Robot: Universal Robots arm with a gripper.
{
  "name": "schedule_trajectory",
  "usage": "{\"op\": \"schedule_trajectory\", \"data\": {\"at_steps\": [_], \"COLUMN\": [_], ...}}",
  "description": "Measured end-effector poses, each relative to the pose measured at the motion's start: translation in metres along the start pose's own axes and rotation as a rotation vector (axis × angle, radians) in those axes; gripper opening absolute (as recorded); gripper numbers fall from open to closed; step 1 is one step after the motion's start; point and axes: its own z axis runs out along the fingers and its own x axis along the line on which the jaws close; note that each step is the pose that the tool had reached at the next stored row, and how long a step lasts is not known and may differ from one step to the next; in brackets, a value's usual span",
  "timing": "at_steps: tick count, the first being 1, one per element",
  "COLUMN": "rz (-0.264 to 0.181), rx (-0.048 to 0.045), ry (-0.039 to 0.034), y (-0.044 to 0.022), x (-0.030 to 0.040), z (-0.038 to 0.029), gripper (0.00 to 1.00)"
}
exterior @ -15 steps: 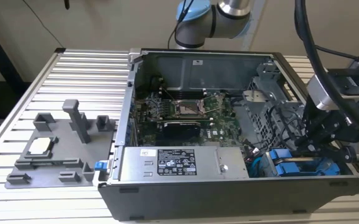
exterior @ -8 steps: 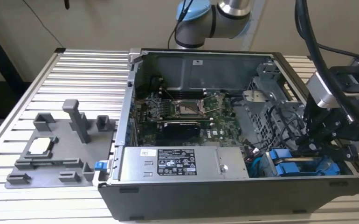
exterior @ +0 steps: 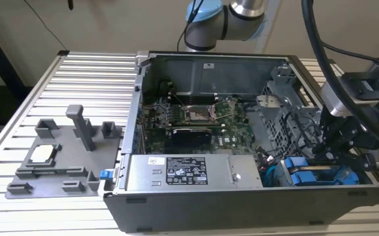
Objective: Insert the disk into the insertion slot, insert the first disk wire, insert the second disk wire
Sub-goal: 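Insert the second disk wire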
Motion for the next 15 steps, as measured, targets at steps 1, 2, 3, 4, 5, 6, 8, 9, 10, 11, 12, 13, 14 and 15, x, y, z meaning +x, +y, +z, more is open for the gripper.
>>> {"op": "schedule_trajectory", "data": {"at_steps": [1, 2, 3, 4, 5, 6, 8, 9, 10, 11, 12, 13, 14, 15], "rz": [0.0, 0.0, 0.0, 0.0, 0.0, 0.0, -0.001, -0.001, -0.001, -0.001, -0.001, -0.001, -0.001, -0.001], "rx": [0.0007, 0.0013, 0.002, 0.0026, 0.0032, 0.004, 0.0046, 0.0047, 0.0048, 0.0048, 0.0047, 0.0047, 0.0046, 0.0046], "ry": [0.0003, 0.0006, 0.001, 0.0012, 0.0021, 0.0027, 0.004, 0.0052, 0.0065, 0.0083, 0.01, 0.012, 0.0136, 0.0148], "y": [0.0004, 0.0008, 0.0012, 0.0013, 0.0016, 0.0018, 0.0021, 0.0022, 0.0024, 0.0025, 0.0026, 0.0027, 0.0027, 0.0027], "x": [0.0, 0.0, 0.0001, 0.0001, 0.0002, 0.0003, 0.0003, 0.0004, 0.0005, 0.0006, 0.0007, 0.0007, 0.0008, 0.0009], "z": [0.0002, 0.0005, 0.0008, 0.0014, 0.0018, 0.0021, 0.0029, 0.0033, 0.0038, 0.0044, 0.0051, 0.0055, 0.0059, 0.006], "gripper": [0.16, 0.16, 0.16, 0.16, 0.16, 0.16, 0.16, 0.16, 0.16, 0.16, 0.16, 0.16, 0.16, 0.16]}}
